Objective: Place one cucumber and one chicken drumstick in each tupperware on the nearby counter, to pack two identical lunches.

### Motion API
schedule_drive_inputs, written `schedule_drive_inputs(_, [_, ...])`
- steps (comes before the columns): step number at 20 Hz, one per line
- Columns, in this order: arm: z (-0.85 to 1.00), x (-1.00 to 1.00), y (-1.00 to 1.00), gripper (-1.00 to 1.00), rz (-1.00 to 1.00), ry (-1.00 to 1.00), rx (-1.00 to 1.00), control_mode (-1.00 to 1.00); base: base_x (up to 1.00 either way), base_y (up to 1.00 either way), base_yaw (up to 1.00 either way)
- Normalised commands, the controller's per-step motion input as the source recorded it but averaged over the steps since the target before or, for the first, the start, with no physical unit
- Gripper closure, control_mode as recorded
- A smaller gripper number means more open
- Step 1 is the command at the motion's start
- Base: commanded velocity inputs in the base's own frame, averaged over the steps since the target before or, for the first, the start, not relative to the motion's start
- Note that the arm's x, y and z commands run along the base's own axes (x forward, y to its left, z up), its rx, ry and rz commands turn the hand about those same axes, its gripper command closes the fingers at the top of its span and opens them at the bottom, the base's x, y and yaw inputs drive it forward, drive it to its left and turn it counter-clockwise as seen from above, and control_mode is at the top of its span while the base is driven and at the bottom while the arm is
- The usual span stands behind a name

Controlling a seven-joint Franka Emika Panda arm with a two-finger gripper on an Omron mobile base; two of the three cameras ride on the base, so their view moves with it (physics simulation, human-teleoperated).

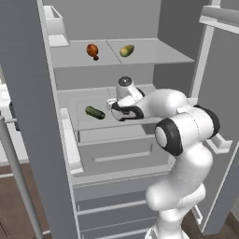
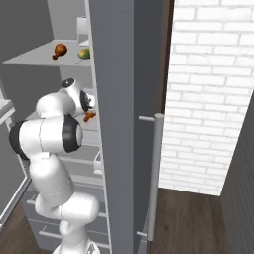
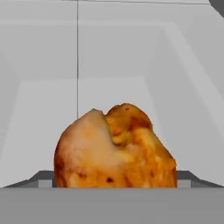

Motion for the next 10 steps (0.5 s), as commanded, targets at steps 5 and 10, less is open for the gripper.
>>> schedule_drive_inputs(5, [0.71, -1.00, 0.01, 1.00, 0.01, -0.21, 0.00, -1.00, 0.00, 0.00, 0.00])
schedule_drive_inputs(10, [0.96, -1.00, 0.01, 1.00, 0.00, -0.05, 0.00, -1.00, 0.00, 0.00, 0.00])
